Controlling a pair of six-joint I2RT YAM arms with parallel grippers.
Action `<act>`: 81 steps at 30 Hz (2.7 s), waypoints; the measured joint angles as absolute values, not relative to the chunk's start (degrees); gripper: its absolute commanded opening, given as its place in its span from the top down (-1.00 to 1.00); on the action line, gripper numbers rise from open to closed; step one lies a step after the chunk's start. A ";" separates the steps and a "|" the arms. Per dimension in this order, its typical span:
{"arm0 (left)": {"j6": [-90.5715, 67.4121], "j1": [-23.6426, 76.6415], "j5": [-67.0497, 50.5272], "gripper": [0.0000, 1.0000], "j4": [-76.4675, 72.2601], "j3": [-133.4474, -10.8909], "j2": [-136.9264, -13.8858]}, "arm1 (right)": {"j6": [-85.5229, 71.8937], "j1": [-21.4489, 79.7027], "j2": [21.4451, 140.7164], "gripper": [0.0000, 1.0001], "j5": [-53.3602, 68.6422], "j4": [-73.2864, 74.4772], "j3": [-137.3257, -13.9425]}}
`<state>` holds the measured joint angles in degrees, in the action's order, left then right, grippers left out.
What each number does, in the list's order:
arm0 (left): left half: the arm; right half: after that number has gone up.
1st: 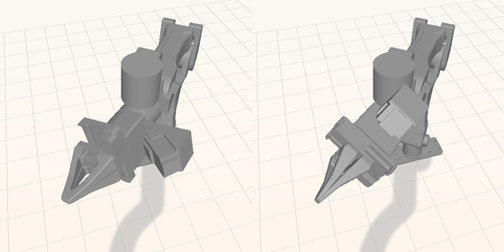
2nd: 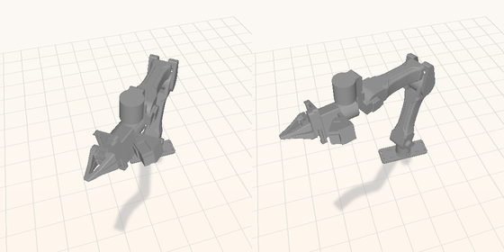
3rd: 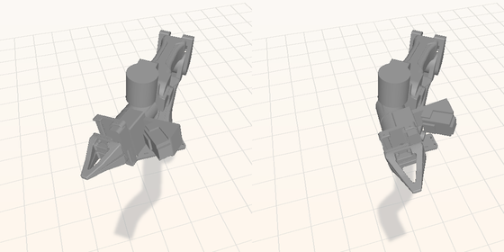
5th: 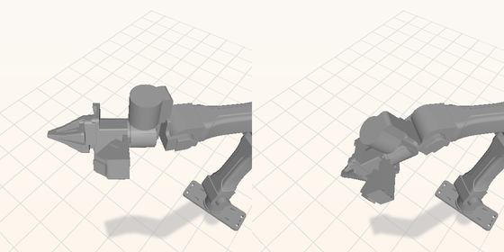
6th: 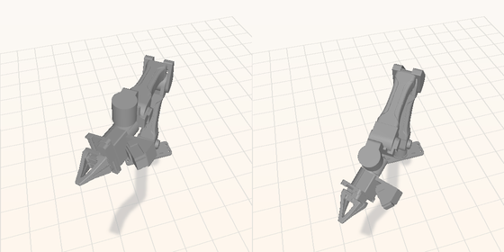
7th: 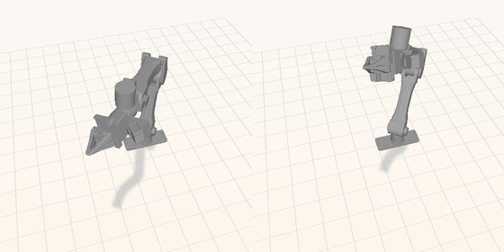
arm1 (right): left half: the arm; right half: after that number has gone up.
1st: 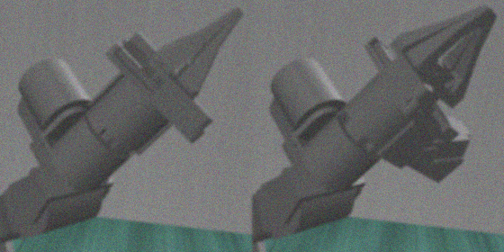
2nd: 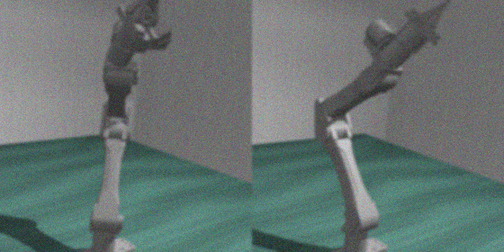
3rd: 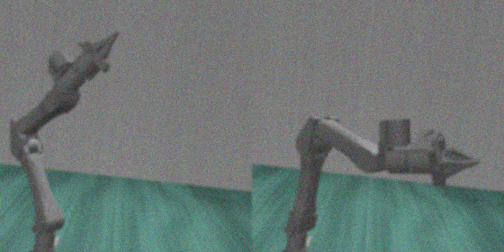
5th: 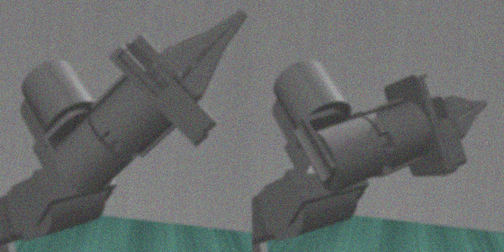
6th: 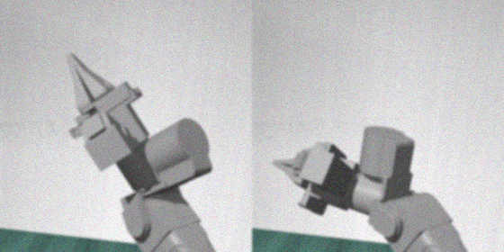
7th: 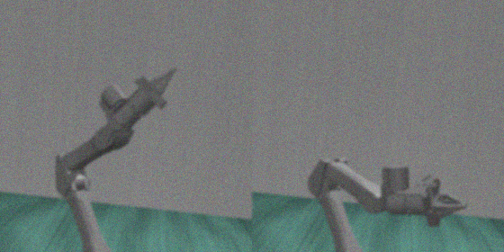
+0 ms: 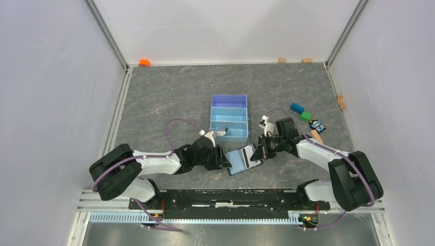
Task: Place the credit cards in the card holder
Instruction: Insert the credit card into the card holder.
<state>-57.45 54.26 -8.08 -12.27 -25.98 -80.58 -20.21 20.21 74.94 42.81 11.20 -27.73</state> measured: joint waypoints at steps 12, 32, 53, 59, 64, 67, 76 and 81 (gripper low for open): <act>-57.34 54.41 -5.80 0.00 -11.20 -27.11 -81.28 | -24.29 18.31 75.50 1.00 44.16 6.42 -26.30; -57.10 54.46 -4.99 0.05 -10.81 -27.16 -81.30 | -34.59 18.24 75.18 1.00 46.33 -3.46 -21.58; -56.66 54.46 -4.95 0.09 -10.81 -27.16 -81.38 | -39.55 18.24 75.07 1.00 46.76 -9.89 -17.50; -56.49 54.46 -4.93 0.10 -10.81 -27.16 -81.45 | -39.83 18.68 75.07 1.00 46.74 -9.91 -17.47; -56.29 54.46 -4.91 0.10 -10.87 -27.16 -81.49 | -39.81 19.66 75.18 1.00 46.72 -9.89 -17.39; -56.10 54.46 -4.91 0.11 -10.87 -27.16 -81.52 | -39.81 19.90 75.81 1.00 46.72 -9.89 -17.39; -55.64 54.46 -4.93 0.12 -11.16 -27.51 -82.11 | -39.81 20.56 78.04 1.00 46.74 -10.15 -17.39; -55.24 54.46 -4.91 0.13 -11.31 -27.81 -82.54 | -39.72 20.64 79.37 1.00 46.83 -10.31 -17.58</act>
<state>-55.24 54.46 -4.91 -11.31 -27.81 -82.54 -39.72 20.64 79.37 46.83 -10.31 -17.58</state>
